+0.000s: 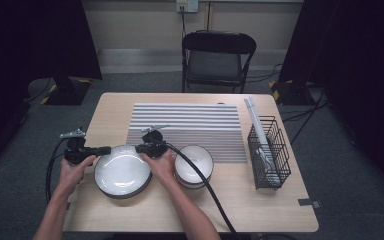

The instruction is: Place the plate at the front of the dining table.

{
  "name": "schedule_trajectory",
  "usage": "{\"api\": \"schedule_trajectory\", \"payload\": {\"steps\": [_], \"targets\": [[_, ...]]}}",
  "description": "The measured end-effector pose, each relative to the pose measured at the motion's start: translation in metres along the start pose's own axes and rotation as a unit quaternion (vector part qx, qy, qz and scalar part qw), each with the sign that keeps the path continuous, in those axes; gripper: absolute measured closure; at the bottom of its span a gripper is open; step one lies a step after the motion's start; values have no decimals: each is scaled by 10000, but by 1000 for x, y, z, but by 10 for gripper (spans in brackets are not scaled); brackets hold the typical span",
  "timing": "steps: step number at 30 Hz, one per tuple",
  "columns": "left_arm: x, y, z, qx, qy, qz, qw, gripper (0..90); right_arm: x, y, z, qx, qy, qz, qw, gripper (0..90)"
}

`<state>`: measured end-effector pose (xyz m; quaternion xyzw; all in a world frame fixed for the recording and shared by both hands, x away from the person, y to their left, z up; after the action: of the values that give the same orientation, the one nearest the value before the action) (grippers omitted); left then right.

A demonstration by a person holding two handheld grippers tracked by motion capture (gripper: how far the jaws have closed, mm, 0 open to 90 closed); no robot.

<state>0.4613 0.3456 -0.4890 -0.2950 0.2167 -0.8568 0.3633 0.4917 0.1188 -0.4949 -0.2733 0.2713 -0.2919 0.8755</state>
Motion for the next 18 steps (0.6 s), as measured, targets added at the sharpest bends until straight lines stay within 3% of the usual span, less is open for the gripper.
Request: {"api": "schedule_trajectory", "payload": {"steps": [13, 18], "targets": [[-3, -3, 0, 17, 60, 96, 9999, 866, -2, 1, 3, 88, -92, -21, 9999, 815], [-4, -3, 0, 46, -12, 69, 10000, 865, -3, 2, 3, 130, -101, -1, 9999, 818]]}}
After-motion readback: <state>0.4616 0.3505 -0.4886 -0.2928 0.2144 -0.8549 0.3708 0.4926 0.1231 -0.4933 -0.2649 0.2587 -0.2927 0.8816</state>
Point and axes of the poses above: each handheld gripper's, and its own axes: y roughly forward along the jaws, z roughly out of its top, x roughly to its right, the point moved 4 cm from there along y, roughly forward along the jaws, and after that the axes turned 3 degrees about -x, right-handed, at the moved point
